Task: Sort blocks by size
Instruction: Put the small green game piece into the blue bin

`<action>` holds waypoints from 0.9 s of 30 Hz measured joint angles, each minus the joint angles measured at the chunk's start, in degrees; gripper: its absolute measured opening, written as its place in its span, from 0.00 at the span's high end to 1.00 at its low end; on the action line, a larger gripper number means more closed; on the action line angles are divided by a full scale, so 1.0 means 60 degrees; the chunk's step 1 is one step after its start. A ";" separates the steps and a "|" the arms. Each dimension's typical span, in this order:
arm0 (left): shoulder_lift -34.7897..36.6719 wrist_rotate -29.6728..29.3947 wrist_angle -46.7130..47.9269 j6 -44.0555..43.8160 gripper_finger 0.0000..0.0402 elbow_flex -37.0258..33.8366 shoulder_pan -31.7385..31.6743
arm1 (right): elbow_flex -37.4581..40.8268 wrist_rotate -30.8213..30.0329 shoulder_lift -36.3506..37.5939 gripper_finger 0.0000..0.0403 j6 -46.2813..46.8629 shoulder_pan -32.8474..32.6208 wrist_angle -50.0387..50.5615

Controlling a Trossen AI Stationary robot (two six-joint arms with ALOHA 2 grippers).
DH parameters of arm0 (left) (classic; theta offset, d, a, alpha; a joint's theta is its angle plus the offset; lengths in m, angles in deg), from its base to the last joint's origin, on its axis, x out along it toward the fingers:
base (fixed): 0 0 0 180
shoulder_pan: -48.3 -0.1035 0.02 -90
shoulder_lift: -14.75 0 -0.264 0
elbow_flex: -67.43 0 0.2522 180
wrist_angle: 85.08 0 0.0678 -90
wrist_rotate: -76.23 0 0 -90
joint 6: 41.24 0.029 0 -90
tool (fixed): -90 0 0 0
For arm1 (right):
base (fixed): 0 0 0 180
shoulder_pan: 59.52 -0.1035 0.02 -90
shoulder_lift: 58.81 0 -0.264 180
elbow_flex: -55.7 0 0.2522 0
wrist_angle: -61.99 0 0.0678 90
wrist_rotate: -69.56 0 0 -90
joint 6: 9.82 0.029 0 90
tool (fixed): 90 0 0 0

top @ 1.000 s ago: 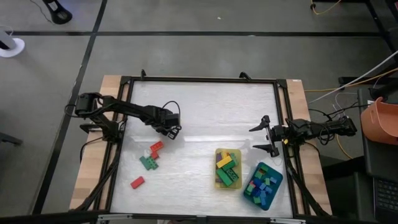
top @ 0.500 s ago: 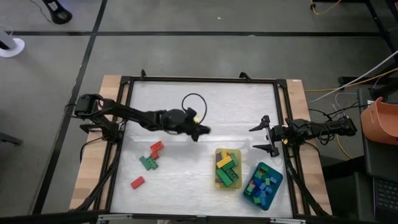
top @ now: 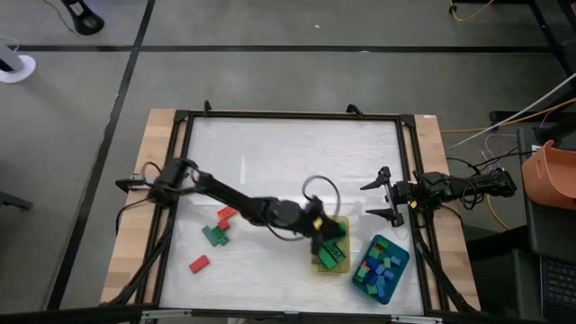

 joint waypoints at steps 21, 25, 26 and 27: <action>-0.5065 0.0272 0.1074 0.2871 0.78 0.6761 0.0839 | 0.0002 0.0000 -0.0001 0.15 0.0000 0.0000 -0.0018; -0.5065 0.0270 0.1265 0.3766 0.75 0.6761 0.0874 | -0.0002 0.0000 -0.0003 0.15 0.0000 0.0002 -0.0022; -0.5065 0.0268 0.1265 0.3947 0.73 0.6761 0.0895 | -0.0001 0.0000 0.0000 0.15 0.0000 0.0000 -0.0022; -0.5065 0.0263 0.1270 0.4073 0.70 0.6761 0.0897 | 0.0002 0.0000 0.0000 0.15 0.0000 0.0003 -0.0022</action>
